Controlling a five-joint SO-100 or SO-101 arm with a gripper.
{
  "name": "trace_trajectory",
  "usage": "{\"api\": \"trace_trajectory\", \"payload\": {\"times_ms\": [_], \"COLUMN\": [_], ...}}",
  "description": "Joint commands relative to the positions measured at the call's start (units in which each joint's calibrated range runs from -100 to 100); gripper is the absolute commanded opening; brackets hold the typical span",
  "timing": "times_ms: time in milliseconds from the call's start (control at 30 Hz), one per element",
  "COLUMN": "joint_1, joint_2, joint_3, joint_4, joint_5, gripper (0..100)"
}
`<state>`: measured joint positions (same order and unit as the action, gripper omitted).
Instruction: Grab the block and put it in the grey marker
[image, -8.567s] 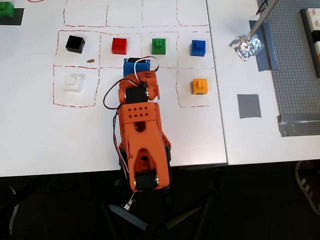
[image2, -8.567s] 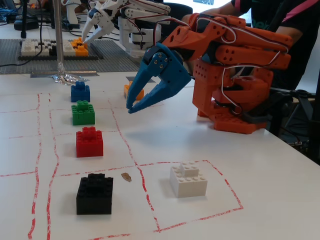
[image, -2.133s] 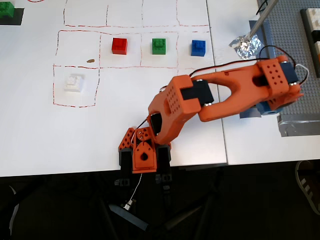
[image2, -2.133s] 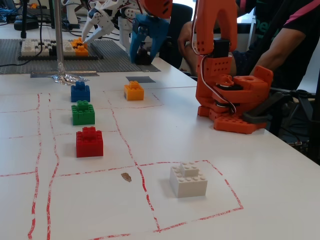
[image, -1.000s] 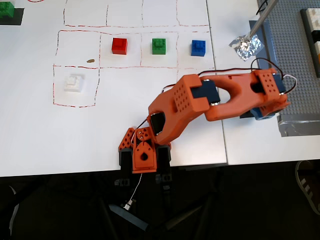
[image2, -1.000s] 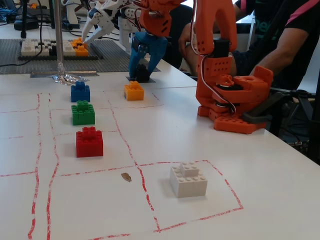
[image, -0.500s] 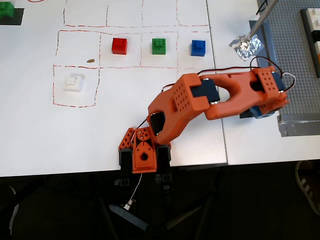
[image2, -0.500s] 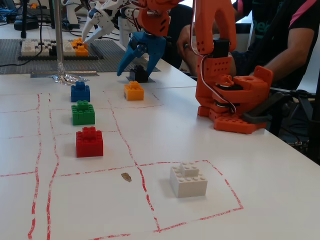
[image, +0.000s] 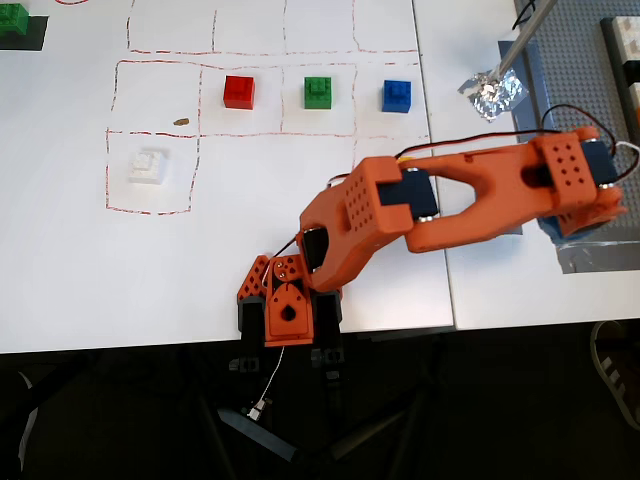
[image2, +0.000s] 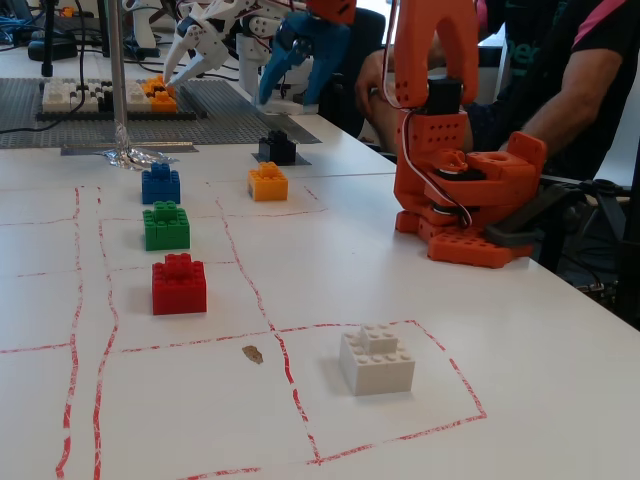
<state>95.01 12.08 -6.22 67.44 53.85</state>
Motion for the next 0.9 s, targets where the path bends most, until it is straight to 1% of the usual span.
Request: {"api": "trace_trajectory", "payload": {"times_ms": [0,167,267,367,467,633,867], "joint_1": [1.81,0.22,-3.13,-7.72,-13.54,-28.27,-50.51], "joint_2": [-11.69,-21.08,-29.35,-37.80,-44.52,-49.95,-50.46], "joint_3": [-5.47,-0.31,7.76,16.01,21.72,26.08,25.08], "joint_4": [2.03,7.25,8.39,8.39,10.19,10.27,10.35], "joint_5": [1.56,2.25,2.00,0.24,-1.86,-11.09,-28.23], "gripper": [24,15,8,0,0,0,0]}}
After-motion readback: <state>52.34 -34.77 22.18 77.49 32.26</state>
